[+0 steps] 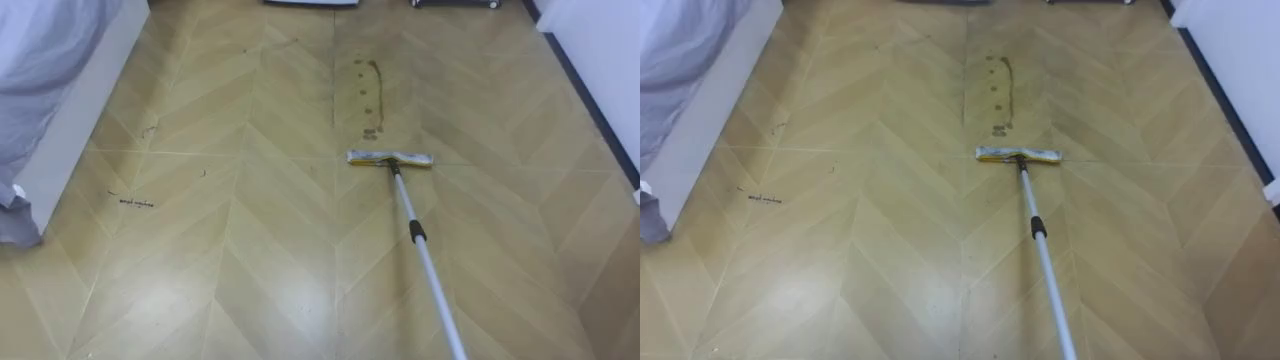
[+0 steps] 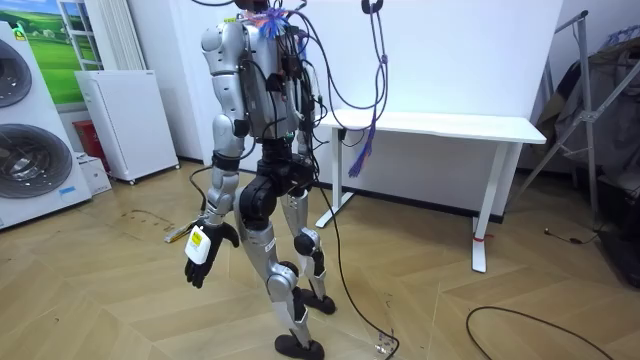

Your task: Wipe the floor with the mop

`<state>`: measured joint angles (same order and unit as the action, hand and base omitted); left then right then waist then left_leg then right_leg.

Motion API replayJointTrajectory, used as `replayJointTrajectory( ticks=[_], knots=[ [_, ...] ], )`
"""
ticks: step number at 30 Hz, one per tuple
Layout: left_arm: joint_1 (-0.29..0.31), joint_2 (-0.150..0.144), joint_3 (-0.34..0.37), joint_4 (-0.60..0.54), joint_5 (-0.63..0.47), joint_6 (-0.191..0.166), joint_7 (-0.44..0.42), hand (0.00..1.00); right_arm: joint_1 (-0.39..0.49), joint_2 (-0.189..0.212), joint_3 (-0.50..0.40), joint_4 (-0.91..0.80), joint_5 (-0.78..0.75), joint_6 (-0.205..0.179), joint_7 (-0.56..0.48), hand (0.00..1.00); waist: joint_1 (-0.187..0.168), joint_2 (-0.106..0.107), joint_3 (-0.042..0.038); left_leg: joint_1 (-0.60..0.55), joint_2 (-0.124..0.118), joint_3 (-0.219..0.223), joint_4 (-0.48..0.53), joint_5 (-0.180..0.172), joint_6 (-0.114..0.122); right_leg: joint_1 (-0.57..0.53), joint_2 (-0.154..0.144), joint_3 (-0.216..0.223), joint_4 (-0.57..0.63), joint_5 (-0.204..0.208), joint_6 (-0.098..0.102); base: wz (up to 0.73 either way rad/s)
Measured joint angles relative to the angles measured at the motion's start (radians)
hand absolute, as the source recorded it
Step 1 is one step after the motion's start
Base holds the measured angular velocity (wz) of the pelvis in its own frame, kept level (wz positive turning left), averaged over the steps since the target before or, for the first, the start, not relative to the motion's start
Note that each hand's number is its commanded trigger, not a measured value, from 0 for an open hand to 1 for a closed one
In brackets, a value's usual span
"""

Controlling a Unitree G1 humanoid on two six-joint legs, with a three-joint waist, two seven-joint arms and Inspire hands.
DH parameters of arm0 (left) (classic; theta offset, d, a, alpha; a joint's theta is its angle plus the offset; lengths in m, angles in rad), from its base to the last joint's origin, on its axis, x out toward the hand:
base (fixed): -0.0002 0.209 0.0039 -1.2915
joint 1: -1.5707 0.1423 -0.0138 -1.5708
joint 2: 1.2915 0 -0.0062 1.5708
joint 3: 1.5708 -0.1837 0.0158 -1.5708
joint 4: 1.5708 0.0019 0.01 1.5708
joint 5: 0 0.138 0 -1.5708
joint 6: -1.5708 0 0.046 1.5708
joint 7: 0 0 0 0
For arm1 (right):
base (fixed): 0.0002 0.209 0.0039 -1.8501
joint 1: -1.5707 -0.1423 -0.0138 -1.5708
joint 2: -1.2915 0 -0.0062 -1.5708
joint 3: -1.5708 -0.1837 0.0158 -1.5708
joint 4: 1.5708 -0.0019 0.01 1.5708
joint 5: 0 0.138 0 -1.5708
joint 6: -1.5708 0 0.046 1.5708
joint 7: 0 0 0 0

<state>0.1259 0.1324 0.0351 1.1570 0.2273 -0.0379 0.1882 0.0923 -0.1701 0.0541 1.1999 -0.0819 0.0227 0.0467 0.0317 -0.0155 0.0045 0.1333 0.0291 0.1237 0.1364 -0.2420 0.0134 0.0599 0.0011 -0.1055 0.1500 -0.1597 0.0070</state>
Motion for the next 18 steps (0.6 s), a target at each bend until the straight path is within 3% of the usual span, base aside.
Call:
replayJointTrajectory(
  ticks=[18],
  knots=[
    [0.020,0.003,0.016,-0.004,-0.001,0.004,-0.002,0.00,0.005,0.002,0.000,0.007,0.007,0.000,0.003,1.00,0.001,-0.011,0.0020,-0.003,0.000,-0.016,0.002,0.000,0.000,0.003,-0.002,-0.012,-0.001,0.000,0.000,0.02]
  ],
)
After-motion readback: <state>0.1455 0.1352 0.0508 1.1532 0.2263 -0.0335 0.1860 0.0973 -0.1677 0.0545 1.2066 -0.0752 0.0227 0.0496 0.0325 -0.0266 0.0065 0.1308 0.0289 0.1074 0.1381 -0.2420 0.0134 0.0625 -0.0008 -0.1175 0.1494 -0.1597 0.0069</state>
